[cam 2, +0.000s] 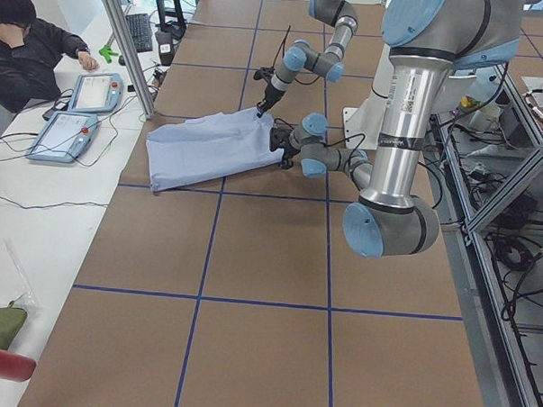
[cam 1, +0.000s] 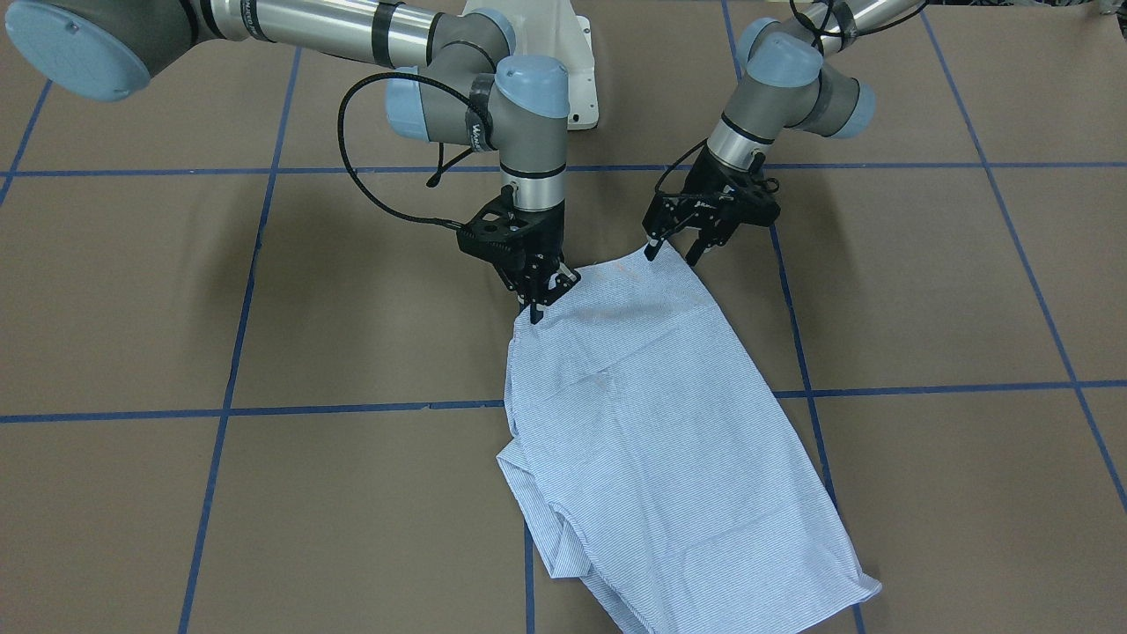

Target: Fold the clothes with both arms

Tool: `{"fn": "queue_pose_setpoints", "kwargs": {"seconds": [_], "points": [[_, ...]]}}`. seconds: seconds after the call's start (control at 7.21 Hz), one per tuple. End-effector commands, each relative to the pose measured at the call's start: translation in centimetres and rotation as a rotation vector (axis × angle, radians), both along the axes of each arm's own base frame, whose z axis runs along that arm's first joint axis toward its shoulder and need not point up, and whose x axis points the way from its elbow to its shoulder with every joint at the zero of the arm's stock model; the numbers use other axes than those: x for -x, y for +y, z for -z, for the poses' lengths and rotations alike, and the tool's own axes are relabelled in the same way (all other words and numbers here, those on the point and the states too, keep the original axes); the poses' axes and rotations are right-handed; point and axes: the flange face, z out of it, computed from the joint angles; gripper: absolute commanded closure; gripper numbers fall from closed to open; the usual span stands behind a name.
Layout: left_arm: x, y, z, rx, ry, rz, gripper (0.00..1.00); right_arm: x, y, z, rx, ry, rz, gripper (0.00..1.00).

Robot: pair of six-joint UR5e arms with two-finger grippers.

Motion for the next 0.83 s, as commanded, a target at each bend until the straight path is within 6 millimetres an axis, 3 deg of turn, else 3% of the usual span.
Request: {"fn": "queue_pose_setpoints", "kwargs": {"seconds": [0.0,0.42,0.55,0.69], "points": [[-0.5,0.2,0.6,0.017,0.018,-0.002,0.28,-0.2,-0.2,0.1,-0.003,-0.001,-0.003,1.0],[-0.7,1.2,0.7,0.015,0.022,-0.021,0.29,-0.3,-0.3,0.1,-0.006,0.0,-0.008,1.0],[-0.5,1.2,0.9,0.014,0.025,-0.017,0.39,-0.2,-0.3,0.0,-0.005,0.003,-0.008,1.0],[-0.3,1.3,0.9,0.014,0.026,-0.015,0.58,-0.3,-0.3,0.1,-0.006,0.0,-0.008,1.0]]}}
